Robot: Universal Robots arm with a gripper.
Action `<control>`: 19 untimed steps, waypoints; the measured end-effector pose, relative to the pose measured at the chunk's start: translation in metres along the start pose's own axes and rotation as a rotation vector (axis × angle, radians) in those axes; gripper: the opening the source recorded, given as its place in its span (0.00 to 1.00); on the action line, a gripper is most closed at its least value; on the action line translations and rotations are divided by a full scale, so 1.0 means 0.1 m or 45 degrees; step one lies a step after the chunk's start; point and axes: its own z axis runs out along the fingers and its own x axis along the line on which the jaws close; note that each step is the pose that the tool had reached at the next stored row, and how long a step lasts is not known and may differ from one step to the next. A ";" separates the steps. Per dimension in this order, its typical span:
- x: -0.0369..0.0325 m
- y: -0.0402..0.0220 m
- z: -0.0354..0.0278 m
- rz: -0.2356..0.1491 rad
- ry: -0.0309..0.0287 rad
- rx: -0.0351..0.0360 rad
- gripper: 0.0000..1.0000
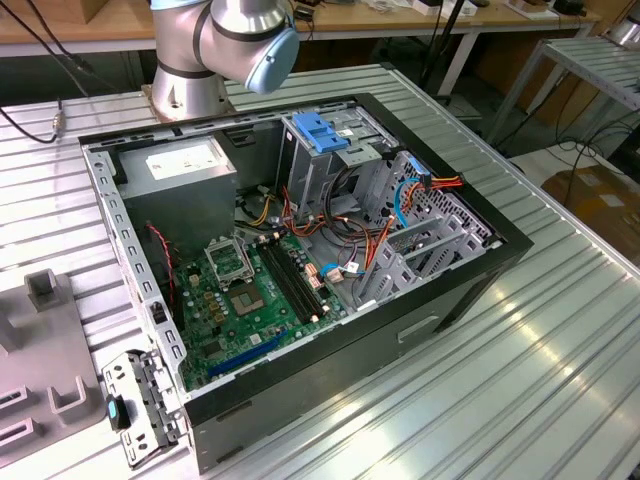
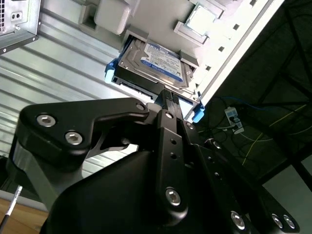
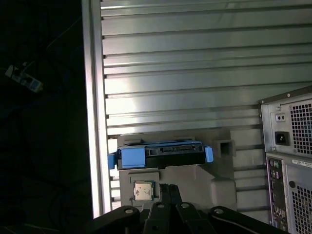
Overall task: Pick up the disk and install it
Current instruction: 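Reach for the disk, then pick up the disk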
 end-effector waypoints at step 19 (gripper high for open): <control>0.155 0.083 0.015 0.000 0.0044 0.0003 0.11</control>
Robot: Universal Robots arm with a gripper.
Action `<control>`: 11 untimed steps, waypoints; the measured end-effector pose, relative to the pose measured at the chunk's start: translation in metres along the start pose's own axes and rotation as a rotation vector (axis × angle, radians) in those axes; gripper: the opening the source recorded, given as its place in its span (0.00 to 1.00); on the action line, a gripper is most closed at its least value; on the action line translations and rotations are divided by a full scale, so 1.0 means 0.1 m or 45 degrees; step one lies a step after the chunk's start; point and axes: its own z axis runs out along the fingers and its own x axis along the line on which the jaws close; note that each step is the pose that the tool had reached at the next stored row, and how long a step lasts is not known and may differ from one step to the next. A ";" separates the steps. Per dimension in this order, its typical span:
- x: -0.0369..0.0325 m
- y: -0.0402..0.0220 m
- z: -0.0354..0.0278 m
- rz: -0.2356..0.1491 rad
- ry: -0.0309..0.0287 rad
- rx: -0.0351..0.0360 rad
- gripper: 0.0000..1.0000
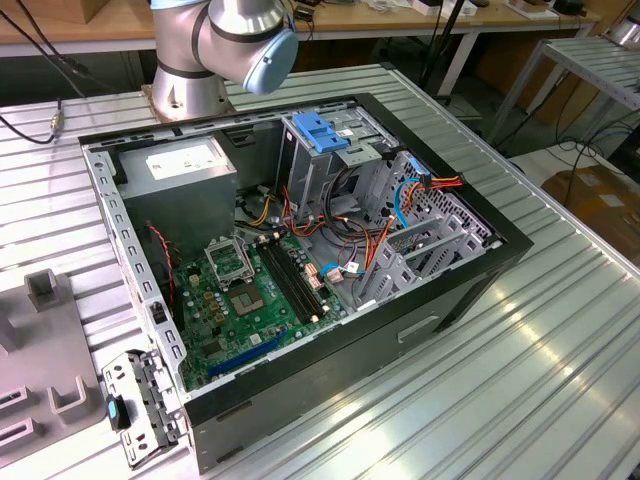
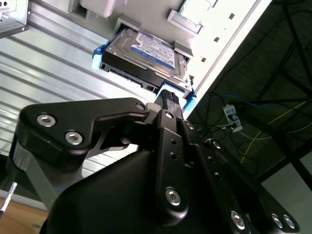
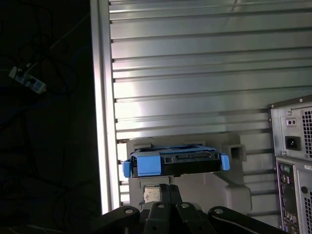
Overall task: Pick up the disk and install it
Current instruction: 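Pick up the disk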
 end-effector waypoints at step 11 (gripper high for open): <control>0.002 0.003 0.000 -0.003 0.0002 -0.0001 0.11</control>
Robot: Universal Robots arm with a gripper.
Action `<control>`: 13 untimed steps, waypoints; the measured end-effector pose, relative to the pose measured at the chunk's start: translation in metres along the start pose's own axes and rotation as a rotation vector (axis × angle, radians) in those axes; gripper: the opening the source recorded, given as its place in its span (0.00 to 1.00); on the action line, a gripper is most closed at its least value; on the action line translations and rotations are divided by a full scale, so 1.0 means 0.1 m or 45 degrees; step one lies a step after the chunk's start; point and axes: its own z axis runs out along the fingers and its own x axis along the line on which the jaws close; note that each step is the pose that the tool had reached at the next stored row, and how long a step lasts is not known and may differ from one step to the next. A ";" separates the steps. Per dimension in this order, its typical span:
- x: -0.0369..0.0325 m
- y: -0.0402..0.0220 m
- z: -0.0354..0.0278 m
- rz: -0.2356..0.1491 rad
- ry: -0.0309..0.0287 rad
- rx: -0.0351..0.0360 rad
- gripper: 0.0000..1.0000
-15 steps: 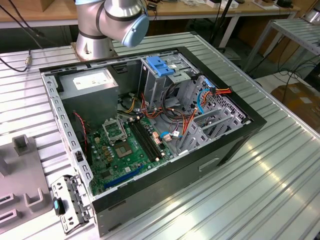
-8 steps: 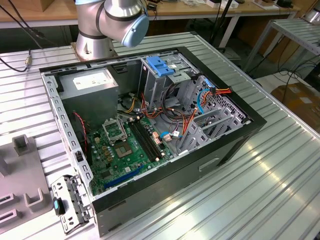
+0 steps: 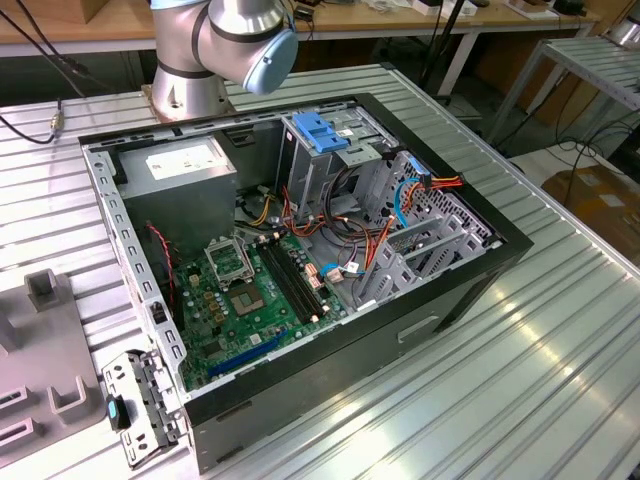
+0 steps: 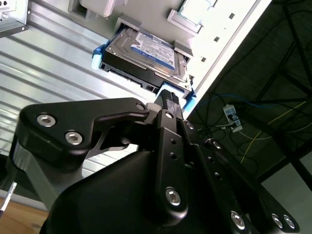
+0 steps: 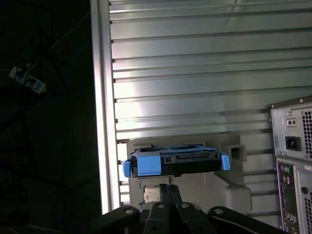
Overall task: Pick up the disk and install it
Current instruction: 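Pick up the disk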
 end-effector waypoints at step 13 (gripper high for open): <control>-0.003 0.000 0.008 -0.025 0.0011 -0.0004 0.11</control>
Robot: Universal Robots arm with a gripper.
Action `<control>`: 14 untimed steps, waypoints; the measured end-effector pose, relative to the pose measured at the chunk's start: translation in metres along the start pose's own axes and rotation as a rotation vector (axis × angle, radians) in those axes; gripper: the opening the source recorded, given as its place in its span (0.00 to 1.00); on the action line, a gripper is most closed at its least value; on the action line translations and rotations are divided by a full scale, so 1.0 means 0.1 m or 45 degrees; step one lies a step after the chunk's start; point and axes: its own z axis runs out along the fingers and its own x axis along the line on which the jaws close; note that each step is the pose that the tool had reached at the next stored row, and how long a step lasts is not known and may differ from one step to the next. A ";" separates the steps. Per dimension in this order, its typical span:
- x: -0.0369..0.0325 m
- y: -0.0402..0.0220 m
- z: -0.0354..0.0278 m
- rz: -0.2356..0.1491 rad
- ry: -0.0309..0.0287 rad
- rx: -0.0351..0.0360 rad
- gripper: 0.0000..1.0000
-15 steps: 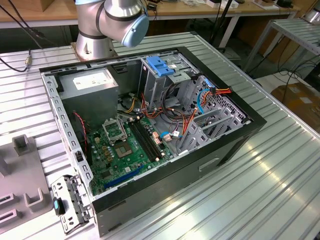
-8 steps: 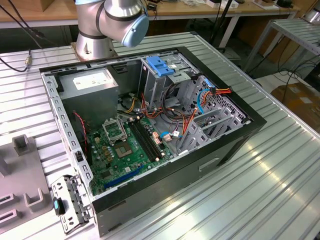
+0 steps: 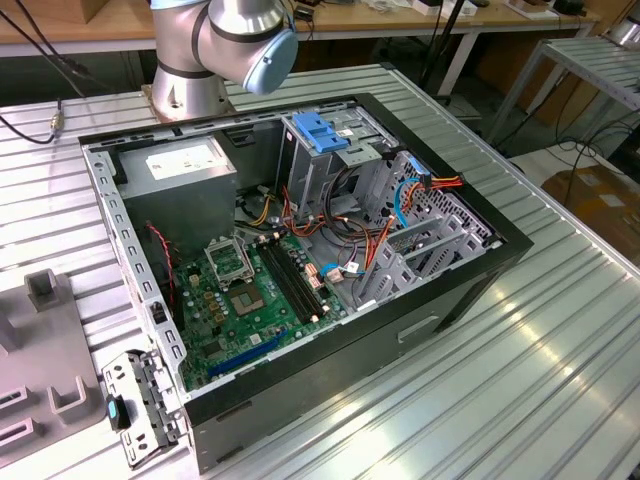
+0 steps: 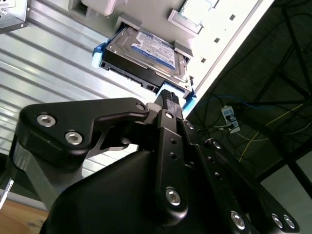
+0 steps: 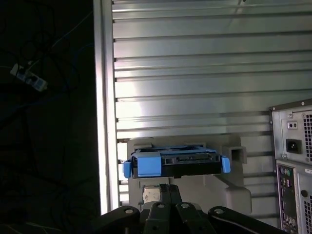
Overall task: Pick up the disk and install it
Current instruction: 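Pick up the disk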
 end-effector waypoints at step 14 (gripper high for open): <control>-0.008 0.030 0.023 -0.100 0.0050 -0.0018 0.11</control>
